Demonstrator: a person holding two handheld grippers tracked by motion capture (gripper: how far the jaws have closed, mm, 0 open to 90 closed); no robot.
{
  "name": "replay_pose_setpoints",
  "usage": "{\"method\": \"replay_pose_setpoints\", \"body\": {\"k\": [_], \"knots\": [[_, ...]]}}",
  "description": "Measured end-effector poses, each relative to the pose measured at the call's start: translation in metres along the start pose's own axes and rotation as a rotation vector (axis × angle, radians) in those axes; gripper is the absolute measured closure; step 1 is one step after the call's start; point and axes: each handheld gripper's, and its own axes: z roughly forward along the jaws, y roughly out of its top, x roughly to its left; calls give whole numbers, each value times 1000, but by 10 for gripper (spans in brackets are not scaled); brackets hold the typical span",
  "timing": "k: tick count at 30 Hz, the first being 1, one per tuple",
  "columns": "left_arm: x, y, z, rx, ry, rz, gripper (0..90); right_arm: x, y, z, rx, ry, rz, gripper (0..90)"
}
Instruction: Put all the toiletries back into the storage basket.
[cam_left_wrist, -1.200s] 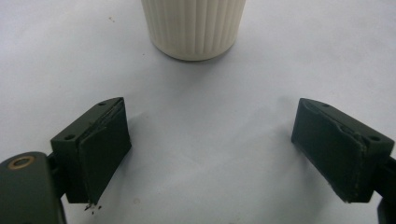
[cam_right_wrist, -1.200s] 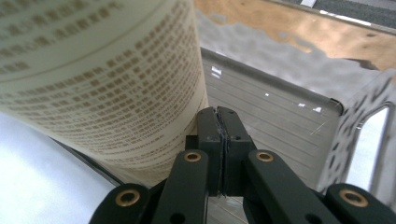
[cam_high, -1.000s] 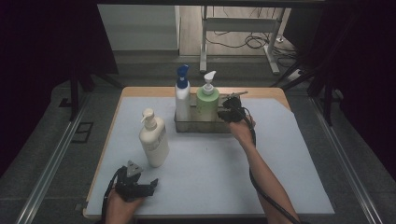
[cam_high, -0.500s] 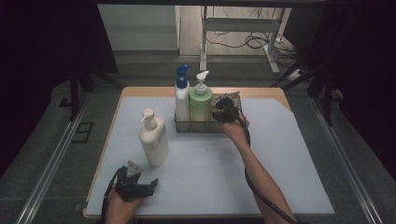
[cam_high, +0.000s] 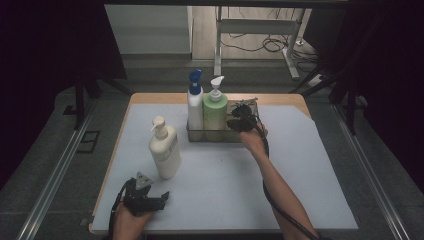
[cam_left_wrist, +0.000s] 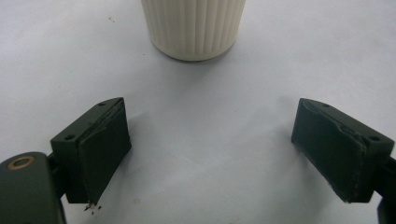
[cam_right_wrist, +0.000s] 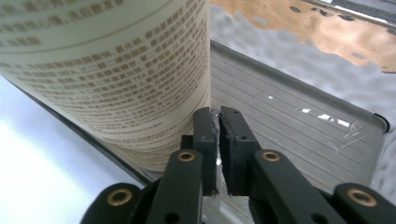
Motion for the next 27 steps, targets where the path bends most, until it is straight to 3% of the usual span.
{"method": "replay_pose_setpoints", "body": {"k": [13, 27], "knots": [[0, 0, 0, -1, 0, 0, 109, -2, 0, -19, -32, 12, -16, 730], [0, 0, 0, -1, 0, -1, 109, 4, -4, -43, -59, 59, -52, 415]]}}
